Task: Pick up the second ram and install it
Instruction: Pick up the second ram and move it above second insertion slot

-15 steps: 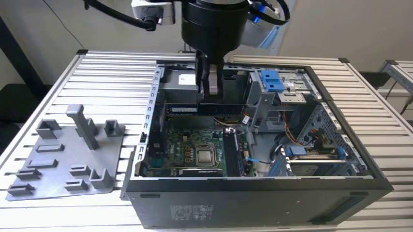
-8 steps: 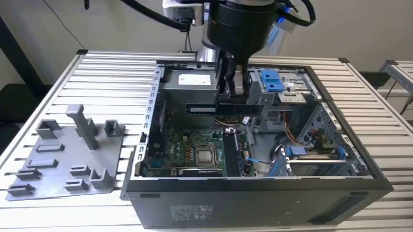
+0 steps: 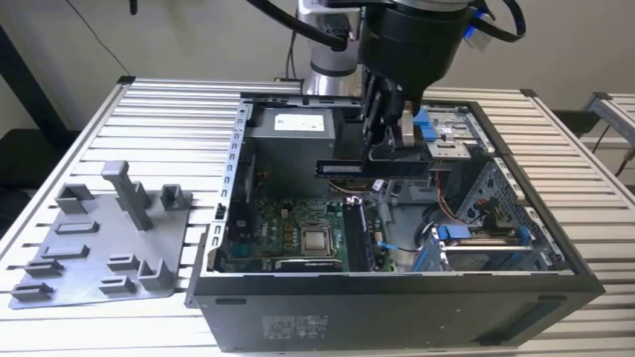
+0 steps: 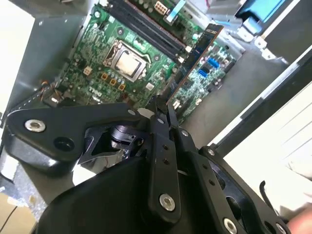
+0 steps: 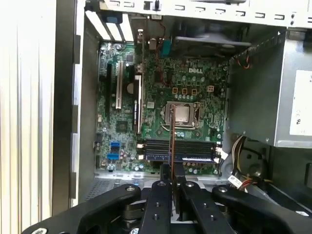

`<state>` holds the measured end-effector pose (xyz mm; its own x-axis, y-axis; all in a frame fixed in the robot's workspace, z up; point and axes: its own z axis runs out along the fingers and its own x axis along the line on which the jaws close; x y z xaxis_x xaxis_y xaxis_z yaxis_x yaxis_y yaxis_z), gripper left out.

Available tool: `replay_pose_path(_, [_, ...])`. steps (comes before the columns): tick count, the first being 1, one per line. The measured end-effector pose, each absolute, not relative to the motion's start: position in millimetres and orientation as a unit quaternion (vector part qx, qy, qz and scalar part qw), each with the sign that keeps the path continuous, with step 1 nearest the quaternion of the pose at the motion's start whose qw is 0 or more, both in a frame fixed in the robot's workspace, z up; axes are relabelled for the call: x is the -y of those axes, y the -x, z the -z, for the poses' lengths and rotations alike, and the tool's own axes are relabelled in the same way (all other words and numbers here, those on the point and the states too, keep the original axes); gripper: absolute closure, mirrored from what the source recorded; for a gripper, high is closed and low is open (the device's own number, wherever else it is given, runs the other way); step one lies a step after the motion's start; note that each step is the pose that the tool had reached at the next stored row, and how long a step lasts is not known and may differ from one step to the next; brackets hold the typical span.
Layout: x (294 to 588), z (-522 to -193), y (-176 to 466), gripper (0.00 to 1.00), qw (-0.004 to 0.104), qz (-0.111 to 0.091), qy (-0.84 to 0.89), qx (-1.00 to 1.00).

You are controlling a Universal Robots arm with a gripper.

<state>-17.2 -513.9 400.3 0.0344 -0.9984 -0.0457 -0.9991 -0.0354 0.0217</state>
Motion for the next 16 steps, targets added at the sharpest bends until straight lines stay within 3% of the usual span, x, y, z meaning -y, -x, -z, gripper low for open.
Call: replay_pose_path(16, [513.9,-399.5,-7.4,0.86,0.009,-0.024,0.702,-0.712])
